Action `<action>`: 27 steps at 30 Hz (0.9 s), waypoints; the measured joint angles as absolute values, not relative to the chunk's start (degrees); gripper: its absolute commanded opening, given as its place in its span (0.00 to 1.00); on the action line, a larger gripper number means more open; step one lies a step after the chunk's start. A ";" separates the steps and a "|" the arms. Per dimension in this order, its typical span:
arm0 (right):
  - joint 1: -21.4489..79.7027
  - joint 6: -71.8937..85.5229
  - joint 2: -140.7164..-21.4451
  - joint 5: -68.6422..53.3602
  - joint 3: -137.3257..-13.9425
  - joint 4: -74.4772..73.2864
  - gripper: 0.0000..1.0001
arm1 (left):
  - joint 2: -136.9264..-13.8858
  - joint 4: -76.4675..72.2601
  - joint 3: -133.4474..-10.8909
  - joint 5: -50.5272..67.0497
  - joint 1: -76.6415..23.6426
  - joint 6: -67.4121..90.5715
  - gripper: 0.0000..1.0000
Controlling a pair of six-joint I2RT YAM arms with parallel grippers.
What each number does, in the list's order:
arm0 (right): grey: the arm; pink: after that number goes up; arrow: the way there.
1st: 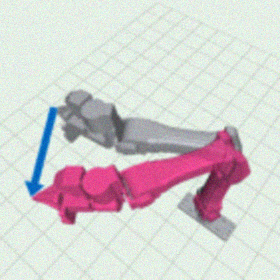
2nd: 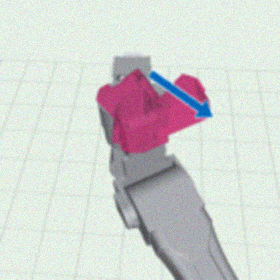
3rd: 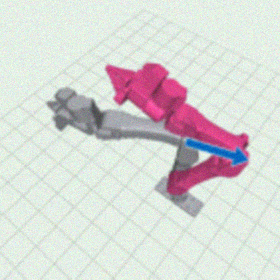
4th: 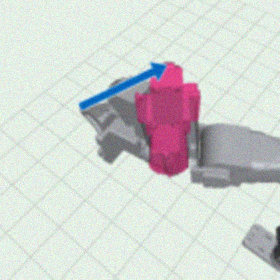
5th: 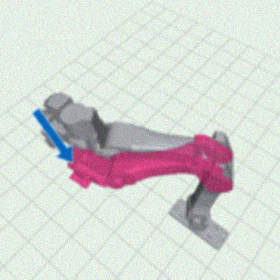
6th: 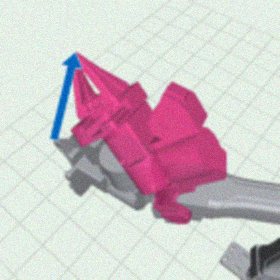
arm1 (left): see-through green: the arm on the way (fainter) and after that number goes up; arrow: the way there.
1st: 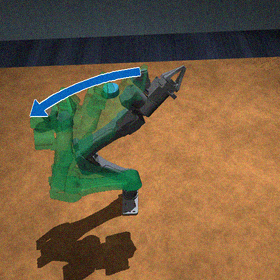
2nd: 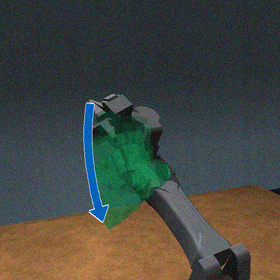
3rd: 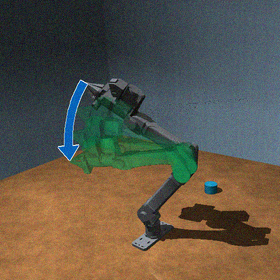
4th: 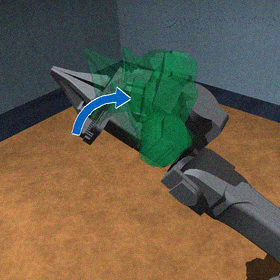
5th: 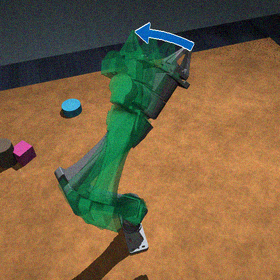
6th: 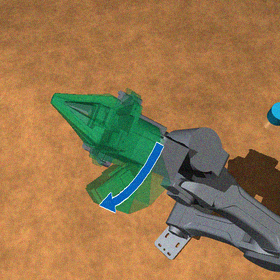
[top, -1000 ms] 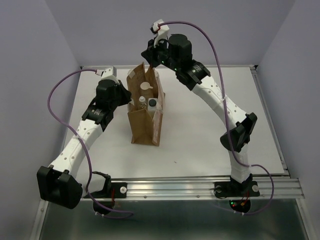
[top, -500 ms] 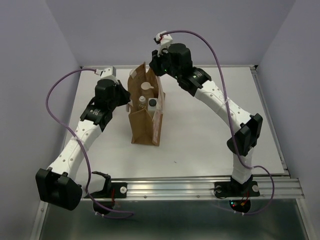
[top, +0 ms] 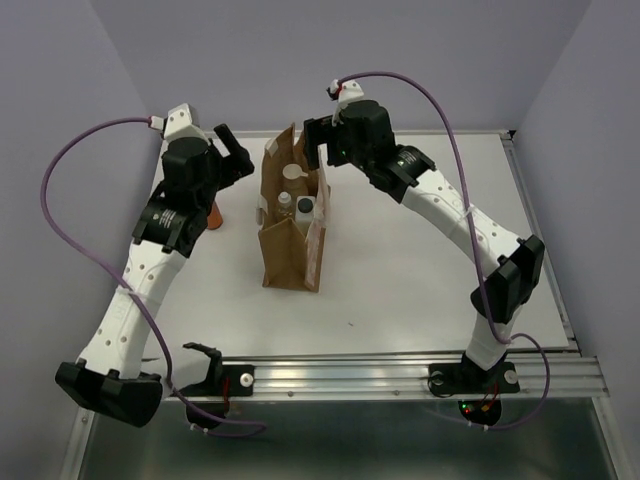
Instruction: Place the personal care products into the canvas bag
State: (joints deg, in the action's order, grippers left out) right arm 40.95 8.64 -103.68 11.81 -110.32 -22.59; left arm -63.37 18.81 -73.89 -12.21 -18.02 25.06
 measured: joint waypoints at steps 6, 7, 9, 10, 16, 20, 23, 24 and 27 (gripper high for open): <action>40.95 10.59 -105.16 10.94 -110.04 -29.34 0.84 | -73.58 28.77 -85.78 -22.33 -17.02 29.95 0.99; 40.95 10.90 -105.62 11.14 -110.04 -30.24 0.77 | -74.96 29.80 -86.17 -23.11 -16.56 30.57 0.99; 40.95 11.64 -106.69 11.38 -110.04 -31.73 0.63 | -77.58 31.90 -86.17 -23.75 -15.20 31.42 0.99; 40.95 11.81 -107.33 11.55 -110.04 -32.53 0.50 | -78.85 32.56 -86.17 -23.90 -14.50 31.66 0.99; 40.95 12.60 -109.36 14.87 -110.04 -36.16 0.15 | -85.60 36.16 -86.21 -24.34 -10.55 32.47 0.99; 40.95 12.91 -109.36 17.67 -110.04 -37.39 0.15 | -88.90 37.60 -86.37 -25.63 -8.80 32.71 0.99; 40.95 12.88 -109.36 18.28 -110.04 -37.74 0.11 | -90.94 38.37 -87.39 -26.83 -8.38 33.04 0.99; 40.95 12.93 -109.36 18.37 -110.04 -37.80 0.11 | -91.66 38.59 -87.88 -27.35 -8.19 33.28 0.99; 40.95 12.91 -109.36 18.68 -110.04 -38.09 0.10 | -93.01 38.83 -88.66 -27.94 -7.88 33.54 0.99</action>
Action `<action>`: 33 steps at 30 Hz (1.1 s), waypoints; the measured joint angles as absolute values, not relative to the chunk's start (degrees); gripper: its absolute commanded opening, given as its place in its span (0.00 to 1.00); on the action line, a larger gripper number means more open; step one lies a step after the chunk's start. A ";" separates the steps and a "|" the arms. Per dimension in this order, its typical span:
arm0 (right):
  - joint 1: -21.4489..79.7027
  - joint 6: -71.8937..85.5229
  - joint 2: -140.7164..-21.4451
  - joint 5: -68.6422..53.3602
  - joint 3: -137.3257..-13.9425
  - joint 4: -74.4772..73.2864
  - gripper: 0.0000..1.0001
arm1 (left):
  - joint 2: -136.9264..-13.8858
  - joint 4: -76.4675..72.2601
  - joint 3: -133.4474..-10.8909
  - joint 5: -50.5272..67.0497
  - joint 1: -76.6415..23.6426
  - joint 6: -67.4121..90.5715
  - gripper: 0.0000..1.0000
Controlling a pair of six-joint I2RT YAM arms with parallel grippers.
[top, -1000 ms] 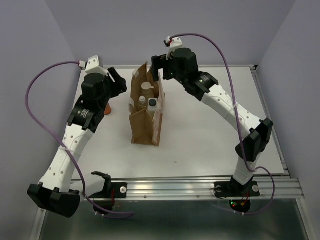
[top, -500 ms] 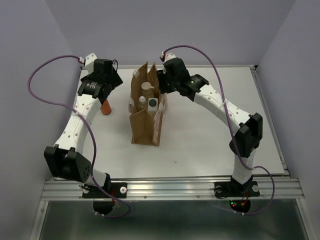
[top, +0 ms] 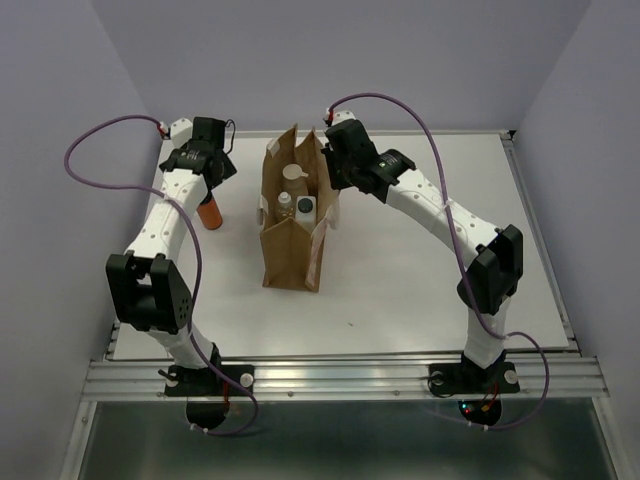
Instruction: Place the personal care products into the canvas bag
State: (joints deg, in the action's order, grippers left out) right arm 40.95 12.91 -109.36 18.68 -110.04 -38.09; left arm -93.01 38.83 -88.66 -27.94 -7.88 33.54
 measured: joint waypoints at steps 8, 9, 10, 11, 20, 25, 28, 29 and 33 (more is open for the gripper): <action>40.95 12.67 -109.36 18.96 -110.04 -38.44 0.10 | -96.71 38.89 -89.17 -28.75 -6.92 33.54 0.98; 40.95 12.62 -109.34 18.96 -110.04 -38.44 0.10 | -97.36 38.85 -89.25 -28.73 -6.70 33.52 0.98; 40.95 12.47 -109.34 18.94 -110.04 -38.48 0.10 | -97.86 38.79 -89.32 -28.75 -6.61 33.54 0.98; 40.95 12.43 -109.34 18.94 -110.04 -38.50 0.10 | -98.52 38.74 -89.41 -28.77 -6.42 33.52 0.98; 40.95 12.19 -109.34 18.92 -110.04 -38.59 0.09 | -103.37 37.82 -91.50 -28.77 -5.54 32.93 0.99; 40.95 12.19 -109.34 18.92 -110.02 -38.59 0.09 | -106.13 37.98 -92.40 -29.21 -5.32 32.45 0.97; 40.95 12.19 -109.34 18.90 -110.02 -38.59 0.09 | -107.39 38.06 -92.40 -29.19 -5.10 32.42 0.85; 40.95 12.19 -109.34 18.92 -110.02 -38.59 0.09 | -107.63 38.11 -92.40 -29.21 -5.08 32.42 0.81; 40.95 12.19 -109.34 18.90 -110.02 -38.59 0.09 | -107.94 38.70 -92.40 -29.58 -4.78 32.42 0.37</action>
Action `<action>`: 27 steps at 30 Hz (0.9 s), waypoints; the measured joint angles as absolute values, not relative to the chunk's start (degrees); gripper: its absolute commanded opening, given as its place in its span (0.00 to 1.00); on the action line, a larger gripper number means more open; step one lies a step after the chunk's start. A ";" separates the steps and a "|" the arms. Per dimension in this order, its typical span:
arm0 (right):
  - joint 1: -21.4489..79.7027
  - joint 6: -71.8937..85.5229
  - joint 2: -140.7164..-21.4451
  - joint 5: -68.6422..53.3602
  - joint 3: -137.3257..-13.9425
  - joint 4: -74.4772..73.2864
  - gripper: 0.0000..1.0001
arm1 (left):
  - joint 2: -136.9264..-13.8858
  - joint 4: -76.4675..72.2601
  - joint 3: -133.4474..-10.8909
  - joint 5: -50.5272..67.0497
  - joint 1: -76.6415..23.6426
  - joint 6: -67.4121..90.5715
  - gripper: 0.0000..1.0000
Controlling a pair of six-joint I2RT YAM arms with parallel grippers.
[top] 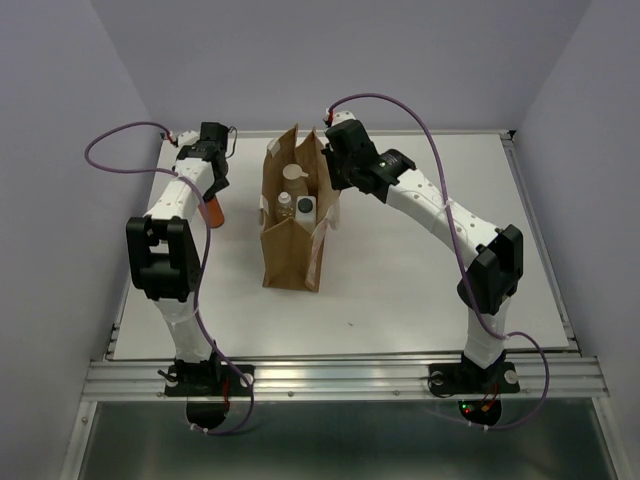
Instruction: Place the personal care products into the canvas bag
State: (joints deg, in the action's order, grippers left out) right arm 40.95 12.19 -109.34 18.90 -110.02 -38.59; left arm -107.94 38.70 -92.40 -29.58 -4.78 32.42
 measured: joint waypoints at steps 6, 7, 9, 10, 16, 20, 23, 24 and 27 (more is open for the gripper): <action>40.95 12.19 -109.34 18.85 -110.02 -38.59 0.09 | -107.79 38.52 -92.40 -28.88 -4.78 32.36 0.00; 40.95 12.19 -109.34 18.83 -110.02 -38.59 0.09 | -107.66 38.68 -92.40 -28.69 -4.80 32.21 0.00; 40.95 12.19 -109.34 18.79 -110.02 -38.59 0.09 | -107.13 39.29 -92.42 -28.36 -4.95 31.97 0.00; 40.95 12.14 -109.32 18.70 -109.97 -38.59 0.09 | -106.80 39.97 -92.66 -28.34 -5.13 31.73 0.00; 40.95 11.97 -109.10 18.24 -109.71 -38.57 0.08 | -100.05 42.02 -98.98 -29.19 -10.35 27.75 0.00; 40.95 11.81 -109.12 18.11 -109.71 -38.57 0.07 | -92.82 38.46 -107.94 -30.61 -19.68 22.74 0.00; 40.95 11.81 -109.10 18.00 -109.71 -38.54 0.07 | -89.49 35.33 -115.09 -28.47 -26.00 19.86 0.00; 40.95 11.81 -109.10 18.00 -109.71 -38.54 0.07 | -88.92 34.57 -116.71 -27.88 -27.57 18.96 0.00; 40.95 11.81 -109.10 18.00 -109.71 -38.54 0.07 | -87.99 33.17 -121.69 -26.74 -31.73 16.05 0.00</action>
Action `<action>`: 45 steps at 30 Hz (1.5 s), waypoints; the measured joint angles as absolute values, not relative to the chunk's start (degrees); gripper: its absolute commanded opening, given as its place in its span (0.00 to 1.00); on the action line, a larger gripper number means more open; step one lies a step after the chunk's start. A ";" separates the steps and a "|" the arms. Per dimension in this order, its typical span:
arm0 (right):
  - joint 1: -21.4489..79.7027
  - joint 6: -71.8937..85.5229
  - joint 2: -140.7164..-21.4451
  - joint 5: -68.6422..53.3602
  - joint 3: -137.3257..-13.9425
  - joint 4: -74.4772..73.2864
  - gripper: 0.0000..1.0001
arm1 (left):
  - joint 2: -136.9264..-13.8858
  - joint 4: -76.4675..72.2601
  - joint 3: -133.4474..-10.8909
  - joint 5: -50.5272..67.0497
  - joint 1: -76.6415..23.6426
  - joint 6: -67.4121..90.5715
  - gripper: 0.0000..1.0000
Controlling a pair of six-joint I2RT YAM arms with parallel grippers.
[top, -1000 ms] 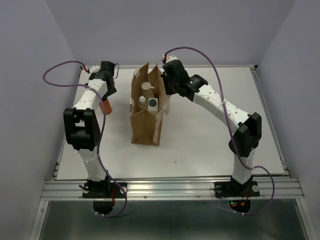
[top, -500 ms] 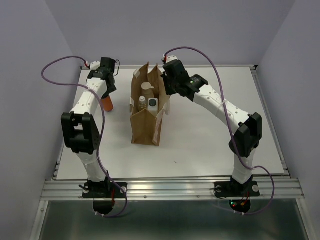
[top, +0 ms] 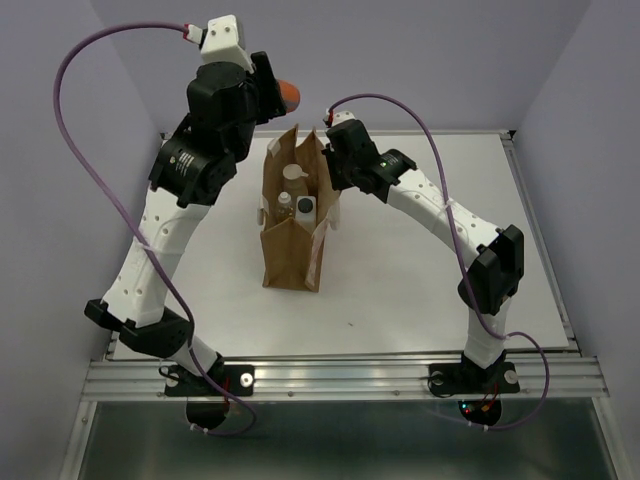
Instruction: Place the personal care products into the canvas bag
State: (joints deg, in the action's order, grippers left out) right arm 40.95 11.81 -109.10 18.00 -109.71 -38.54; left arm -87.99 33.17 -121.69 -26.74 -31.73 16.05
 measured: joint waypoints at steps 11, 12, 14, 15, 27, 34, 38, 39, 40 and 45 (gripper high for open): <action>40.95 12.43 -107.87 18.04 -107.61 -37.41 0.02 | -90.52 36.45 -112.71 -23.64 -35.55 13.76 0.00; 40.93 12.49 -107.57 18.04 -107.22 -37.15 0.02 | -91.26 37.41 -111.72 -23.05 -35.51 13.89 0.00; 40.95 12.51 -107.37 18.00 -107.00 -36.91 0.02 | -92.62 38.39 -110.87 -22.09 -35.53 14.09 0.00; 40.95 12.64 -107.37 18.00 -106.98 -36.84 0.02 | -92.97 38.46 -110.56 -21.71 -35.55 14.20 0.00; 40.95 13.74 -106.08 16.05 -104.97 -35.35 0.02 | -96.99 34.57 -107.39 -19.16 -35.53 17.39 0.00; 40.07 15.25 -105.12 15.57 -103.15 -34.89 0.01 | -101.25 30.92 -109.86 -22.11 -36.25 18.83 0.00; 39.66 16.34 -104.77 15.66 -102.21 -34.20 0.01 | -102.13 30.83 -110.43 -24.01 -36.84 19.49 0.00; 39.59 16.53 -104.71 15.70 -102.10 -34.20 0.01 | -102.28 30.87 -110.54 -24.49 -37.04 20.05 0.00; 39.48 16.73 -104.68 15.68 -101.97 -34.11 0.01 | -102.35 30.87 -110.54 -24.77 -37.10 20.38 0.00; 39.44 17.61 -104.14 15.86 -100.77 -32.93 0.01 | -102.26 31.24 -110.54 -25.76 -37.45 22.28 0.00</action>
